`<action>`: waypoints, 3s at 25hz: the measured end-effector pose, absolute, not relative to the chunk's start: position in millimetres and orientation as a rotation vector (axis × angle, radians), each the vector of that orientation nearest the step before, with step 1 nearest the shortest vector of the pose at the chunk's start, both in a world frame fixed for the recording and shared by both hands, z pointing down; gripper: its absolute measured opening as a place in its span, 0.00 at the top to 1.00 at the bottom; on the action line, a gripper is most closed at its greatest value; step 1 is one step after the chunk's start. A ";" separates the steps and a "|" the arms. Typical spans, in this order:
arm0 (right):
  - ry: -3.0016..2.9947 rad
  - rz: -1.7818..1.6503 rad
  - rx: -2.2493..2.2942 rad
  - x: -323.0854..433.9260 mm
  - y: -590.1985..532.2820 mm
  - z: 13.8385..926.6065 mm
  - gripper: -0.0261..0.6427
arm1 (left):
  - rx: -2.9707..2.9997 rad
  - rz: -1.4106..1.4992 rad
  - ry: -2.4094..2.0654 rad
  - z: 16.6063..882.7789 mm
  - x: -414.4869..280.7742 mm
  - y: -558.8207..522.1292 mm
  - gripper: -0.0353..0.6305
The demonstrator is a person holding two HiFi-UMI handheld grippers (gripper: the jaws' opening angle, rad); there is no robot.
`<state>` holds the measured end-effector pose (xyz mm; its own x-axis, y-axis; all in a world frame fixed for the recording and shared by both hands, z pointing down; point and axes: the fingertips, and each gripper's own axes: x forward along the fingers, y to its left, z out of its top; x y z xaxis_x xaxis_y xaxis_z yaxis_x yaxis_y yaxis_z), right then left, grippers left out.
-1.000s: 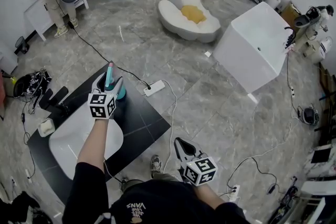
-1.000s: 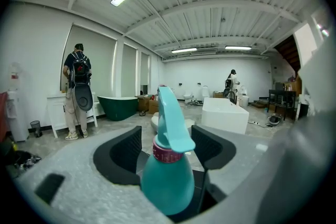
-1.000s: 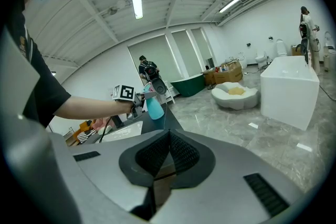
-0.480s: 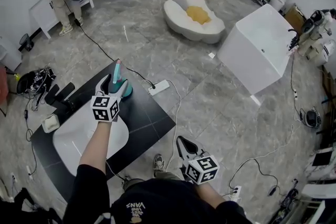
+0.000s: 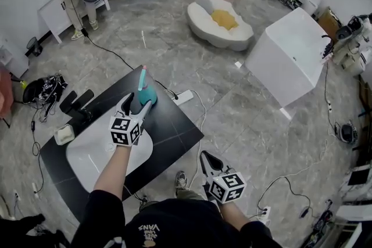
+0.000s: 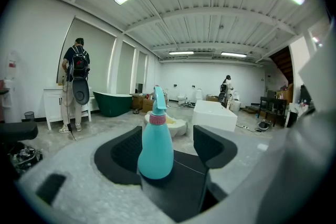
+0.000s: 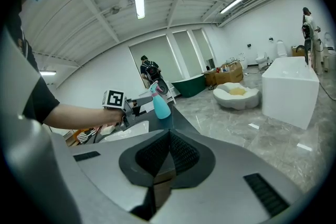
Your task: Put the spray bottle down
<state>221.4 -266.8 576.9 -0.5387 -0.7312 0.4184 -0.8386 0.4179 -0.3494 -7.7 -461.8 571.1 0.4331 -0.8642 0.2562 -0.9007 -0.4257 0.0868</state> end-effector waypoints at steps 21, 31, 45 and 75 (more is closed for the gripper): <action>-2.480 0.775 1.487 150.7 -196.4 559.4 0.96 | 2.584 0.212 -1.445 537.6 -58.1 -315.3 0.89; -2.490 0.757 1.549 112.4 -143.0 549.6 0.96 | 2.670 0.230 -1.335 528.7 -67.1 -226.7 0.92; -2.457 0.730 1.677 73.9 -66.8 544.0 0.96 | 2.766 0.199 -1.180 521.5 -86.7 -136.3 0.92; -2.407 0.682 1.742 25.2 0.1 547.3 0.96 | 2.793 0.236 -1.060 534.3 -136.0 -49.8 0.92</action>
<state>25.2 0.1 547.3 -0.3439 -0.8797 0.3285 -0.9212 0.2482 -0.2996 -136.0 -49.8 534.3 0.7386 -0.6447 0.1970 -0.6674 -0.7405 0.0789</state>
